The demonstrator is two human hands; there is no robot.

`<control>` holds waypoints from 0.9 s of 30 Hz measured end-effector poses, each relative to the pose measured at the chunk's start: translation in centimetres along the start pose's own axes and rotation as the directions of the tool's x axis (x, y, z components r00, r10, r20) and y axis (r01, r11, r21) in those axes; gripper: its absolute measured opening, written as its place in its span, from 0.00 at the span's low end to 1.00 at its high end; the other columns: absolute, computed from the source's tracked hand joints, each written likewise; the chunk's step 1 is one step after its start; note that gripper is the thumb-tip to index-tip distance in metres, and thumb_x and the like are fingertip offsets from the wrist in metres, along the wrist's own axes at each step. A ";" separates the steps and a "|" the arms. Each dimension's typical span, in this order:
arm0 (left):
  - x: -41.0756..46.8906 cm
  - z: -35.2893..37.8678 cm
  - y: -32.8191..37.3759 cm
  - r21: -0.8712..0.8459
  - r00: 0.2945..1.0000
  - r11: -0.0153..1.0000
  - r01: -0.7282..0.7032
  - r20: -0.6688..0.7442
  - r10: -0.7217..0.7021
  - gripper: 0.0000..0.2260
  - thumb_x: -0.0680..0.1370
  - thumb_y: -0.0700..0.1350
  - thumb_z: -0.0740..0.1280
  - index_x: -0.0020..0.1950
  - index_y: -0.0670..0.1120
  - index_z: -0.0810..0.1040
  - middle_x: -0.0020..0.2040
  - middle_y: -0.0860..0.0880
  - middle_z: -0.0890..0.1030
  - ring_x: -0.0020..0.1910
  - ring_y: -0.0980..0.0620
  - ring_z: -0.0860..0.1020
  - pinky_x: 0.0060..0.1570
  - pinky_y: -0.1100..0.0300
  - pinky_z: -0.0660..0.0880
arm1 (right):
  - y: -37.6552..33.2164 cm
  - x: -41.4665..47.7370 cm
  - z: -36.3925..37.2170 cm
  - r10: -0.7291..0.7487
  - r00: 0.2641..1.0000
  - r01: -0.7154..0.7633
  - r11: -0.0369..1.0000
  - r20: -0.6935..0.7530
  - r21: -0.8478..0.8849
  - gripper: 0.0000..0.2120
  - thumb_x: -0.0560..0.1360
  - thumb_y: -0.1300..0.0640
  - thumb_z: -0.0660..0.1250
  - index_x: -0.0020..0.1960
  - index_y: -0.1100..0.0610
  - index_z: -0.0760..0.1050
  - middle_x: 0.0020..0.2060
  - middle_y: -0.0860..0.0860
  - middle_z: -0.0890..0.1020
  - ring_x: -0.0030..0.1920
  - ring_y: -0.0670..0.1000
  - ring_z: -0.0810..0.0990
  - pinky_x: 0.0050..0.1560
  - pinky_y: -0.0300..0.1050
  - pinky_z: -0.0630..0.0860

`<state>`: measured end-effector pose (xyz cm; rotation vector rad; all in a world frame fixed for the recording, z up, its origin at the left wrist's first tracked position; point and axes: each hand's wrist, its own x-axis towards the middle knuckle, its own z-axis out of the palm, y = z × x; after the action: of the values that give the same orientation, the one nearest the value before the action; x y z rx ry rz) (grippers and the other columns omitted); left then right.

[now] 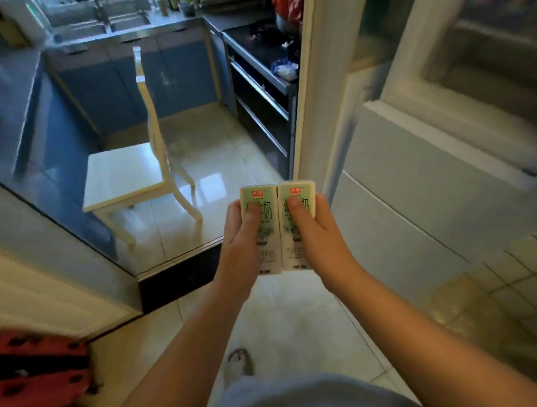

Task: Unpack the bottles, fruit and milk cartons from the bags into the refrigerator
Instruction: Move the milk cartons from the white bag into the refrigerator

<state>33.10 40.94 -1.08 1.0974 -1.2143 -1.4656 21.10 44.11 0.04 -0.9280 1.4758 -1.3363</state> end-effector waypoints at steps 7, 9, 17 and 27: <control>10.7 10.5 0.9 -0.085 0.894 0.996 -0.004 0.446 0.041 0.15 0.81 0.55 0.60 0.58 0.44 0.70 0.45 0.46 0.80 0.39 0.51 0.81 0.39 0.60 0.80 | -2.9 6.5 -8.4 -0.022 0.940 0.038 0.998 -0.341 0.040 0.12 0.84 0.48 0.55 0.59 0.55 0.68 0.42 0.46 0.79 0.33 0.34 0.79 0.28 0.29 0.72; 13.4 14.2 1.3 -0.123 0.833 0.991 0.048 0.553 0.028 0.13 0.83 0.52 0.59 0.59 0.44 0.70 0.45 0.48 0.82 0.41 0.52 0.82 0.40 0.61 0.81 | -3.7 8.5 -11.0 -0.051 0.893 0.071 0.997 -0.447 0.029 0.10 0.85 0.50 0.54 0.59 0.55 0.68 0.41 0.46 0.78 0.32 0.33 0.77 0.29 0.27 0.71; 24.6 28.4 7.2 -0.164 0.613 0.985 -0.053 0.773 0.162 0.12 0.85 0.48 0.54 0.66 0.47 0.67 0.54 0.47 0.81 0.47 0.54 0.84 0.41 0.63 0.80 | -11.1 18.0 -19.8 -0.250 0.641 0.309 0.949 -0.726 -0.054 0.07 0.85 0.55 0.52 0.54 0.51 0.69 0.44 0.47 0.79 0.38 0.35 0.79 0.36 0.30 0.74; 32.4 41.9 20.4 -0.415 0.265 0.909 -0.047 0.872 0.412 0.14 0.78 0.55 0.58 0.62 0.55 0.69 0.51 0.55 0.84 0.51 0.53 0.84 0.43 0.61 0.80 | -24.4 24.9 -28.9 -0.557 0.315 0.522 0.778 -0.768 -0.350 0.09 0.85 0.56 0.52 0.60 0.55 0.70 0.44 0.42 0.82 0.44 0.39 0.81 0.40 0.34 0.77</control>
<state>-11.90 14.69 21.53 -0.4008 -1.7266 -2.0290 -14.97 26.24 20.80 -0.8489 1.9862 -2.5669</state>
